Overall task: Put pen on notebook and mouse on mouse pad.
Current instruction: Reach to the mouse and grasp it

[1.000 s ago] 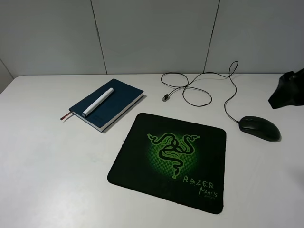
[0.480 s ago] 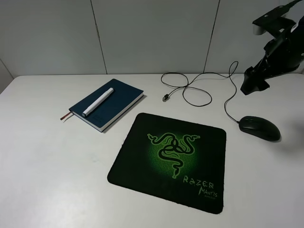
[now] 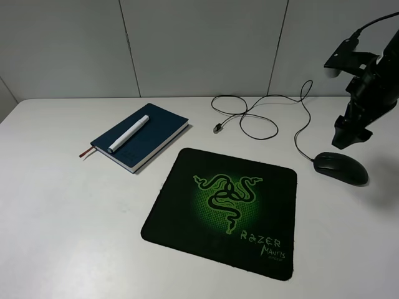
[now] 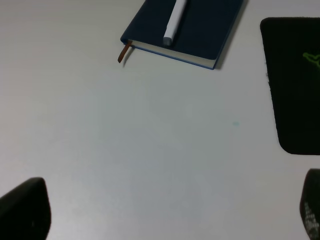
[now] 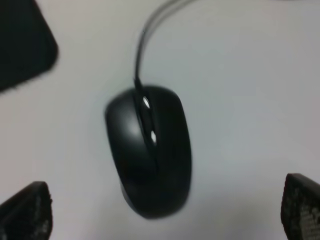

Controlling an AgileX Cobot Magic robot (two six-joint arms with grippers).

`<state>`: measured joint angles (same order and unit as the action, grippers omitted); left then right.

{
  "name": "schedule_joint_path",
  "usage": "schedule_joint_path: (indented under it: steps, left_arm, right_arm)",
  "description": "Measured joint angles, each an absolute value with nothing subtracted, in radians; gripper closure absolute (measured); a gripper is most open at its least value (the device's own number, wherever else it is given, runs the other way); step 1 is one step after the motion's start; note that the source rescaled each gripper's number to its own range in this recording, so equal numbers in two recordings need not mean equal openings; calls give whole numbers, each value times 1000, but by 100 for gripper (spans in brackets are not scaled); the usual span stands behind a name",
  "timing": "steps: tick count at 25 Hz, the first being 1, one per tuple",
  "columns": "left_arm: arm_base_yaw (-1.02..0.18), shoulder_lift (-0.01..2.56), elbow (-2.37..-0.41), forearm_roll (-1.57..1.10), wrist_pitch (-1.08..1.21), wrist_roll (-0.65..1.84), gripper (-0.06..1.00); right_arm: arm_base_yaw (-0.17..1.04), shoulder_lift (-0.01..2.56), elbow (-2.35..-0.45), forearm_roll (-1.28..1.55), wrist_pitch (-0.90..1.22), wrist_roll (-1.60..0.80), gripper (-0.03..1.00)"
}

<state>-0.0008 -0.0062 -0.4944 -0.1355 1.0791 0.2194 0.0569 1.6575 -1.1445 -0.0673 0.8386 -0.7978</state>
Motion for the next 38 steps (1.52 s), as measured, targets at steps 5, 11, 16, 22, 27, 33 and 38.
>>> schedule_joint_path:
  steps: [5, 11, 16, 22, 27, 33, 38]
  left_arm:
    - [-1, -6, -494, -135, 1079, 219, -5]
    - [-1, -6, -494, -135, 1079, 219, -5]
    - [-1, -6, -494, -135, 1079, 219, -5]
    - [-1, -6, -494, -135, 1079, 219, -5]
    - [-1, -6, -494, -135, 1079, 219, -5]
    - [-1, -6, -494, -135, 1079, 219, -5]
    - [-1, -6, -494, -135, 1079, 219, -5]
  right_arm:
    - [2, 1658, -1145, -67, 846, -837, -3]
    - [-30, 1717, -1145, -59, 846, -882, -3]
    - [-31, 1792, -1145, -59, 838, -926, -3]
    - [-32, 1857, -1145, -73, 779, -937, -3]
    - [-32, 1880, -1145, -81, 755, -941, -3]
    - [-32, 1917, -1146, -81, 753, -963, -3]
    - [-32, 1943, -1146, -85, 729, -966, -3]
